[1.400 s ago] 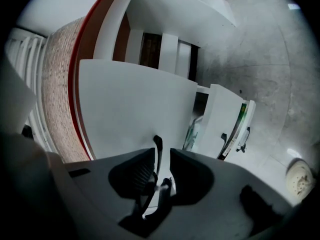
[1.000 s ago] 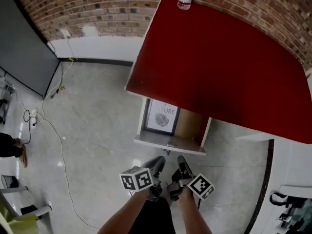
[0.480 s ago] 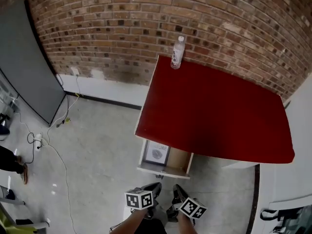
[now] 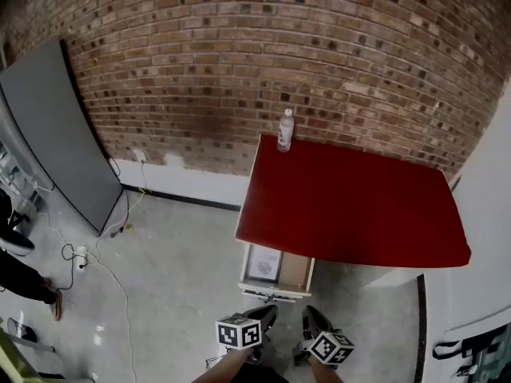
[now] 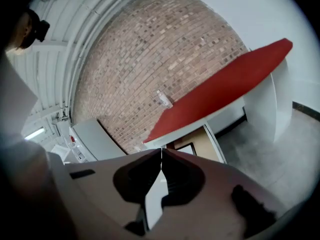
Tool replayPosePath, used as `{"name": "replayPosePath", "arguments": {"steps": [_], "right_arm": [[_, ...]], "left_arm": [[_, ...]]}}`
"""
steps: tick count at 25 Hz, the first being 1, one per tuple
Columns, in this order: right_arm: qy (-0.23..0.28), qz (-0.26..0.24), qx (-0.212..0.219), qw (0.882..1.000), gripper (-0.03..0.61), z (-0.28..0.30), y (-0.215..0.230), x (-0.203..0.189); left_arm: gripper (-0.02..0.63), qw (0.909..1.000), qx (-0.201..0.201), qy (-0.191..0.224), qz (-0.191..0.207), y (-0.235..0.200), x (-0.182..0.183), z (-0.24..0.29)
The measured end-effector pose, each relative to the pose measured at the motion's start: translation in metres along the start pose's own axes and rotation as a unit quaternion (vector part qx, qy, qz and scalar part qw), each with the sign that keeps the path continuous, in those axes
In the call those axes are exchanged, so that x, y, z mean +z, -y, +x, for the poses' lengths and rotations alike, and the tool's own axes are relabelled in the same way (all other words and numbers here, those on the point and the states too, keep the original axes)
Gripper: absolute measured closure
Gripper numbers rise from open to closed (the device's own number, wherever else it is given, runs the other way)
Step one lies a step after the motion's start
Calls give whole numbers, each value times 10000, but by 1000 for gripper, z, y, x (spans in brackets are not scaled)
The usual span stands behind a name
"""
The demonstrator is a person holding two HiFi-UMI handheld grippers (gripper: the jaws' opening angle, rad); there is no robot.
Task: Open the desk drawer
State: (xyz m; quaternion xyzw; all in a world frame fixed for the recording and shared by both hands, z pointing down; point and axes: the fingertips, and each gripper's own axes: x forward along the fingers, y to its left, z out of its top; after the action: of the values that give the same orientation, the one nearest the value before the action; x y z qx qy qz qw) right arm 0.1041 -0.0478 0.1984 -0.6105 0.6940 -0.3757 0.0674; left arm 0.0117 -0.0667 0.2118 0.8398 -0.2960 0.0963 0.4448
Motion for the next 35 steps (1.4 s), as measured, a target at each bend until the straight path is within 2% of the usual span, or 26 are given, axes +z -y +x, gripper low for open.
{"name": "replayPosePath", "arguments": {"steps": [2,4,6,9,11,13,16,23,35], "right_arm": [[321,-451,130,9984,565,-20,-24,29],[517,-821,350,9947,565,-39,-53,50],[633,-1083,630,9901,565,-57,-80,60],[944,-1369,984,9811,565,-89,-112,74],[1195,-1586,1005,9749,565,-105,-126,83],[1380,-1814,847,9700,565,-113,-131,91],[1615,-1760,681,9687,566,-125,-132,96],[1484,-1656,616,9730,566,-138,-132,82],[1250,-1601,721,9765,566,-142,-140,64]], "left_arm": [[603,9993,-65,100,348,24,8,-16],[603,9959,-138,225,863,48,17,-34],[603,9897,-329,389,1339,75,29,-51],[603,9789,-650,648,1825,117,44,-75],[603,9695,-767,856,2167,139,55,-89],[603,9568,-818,1067,2576,156,64,-99],[603,9430,-840,1199,2989,171,60,-105],[603,9422,-851,1205,3009,182,39,-106],[603,9493,-719,1203,2812,174,26,-111]]}}
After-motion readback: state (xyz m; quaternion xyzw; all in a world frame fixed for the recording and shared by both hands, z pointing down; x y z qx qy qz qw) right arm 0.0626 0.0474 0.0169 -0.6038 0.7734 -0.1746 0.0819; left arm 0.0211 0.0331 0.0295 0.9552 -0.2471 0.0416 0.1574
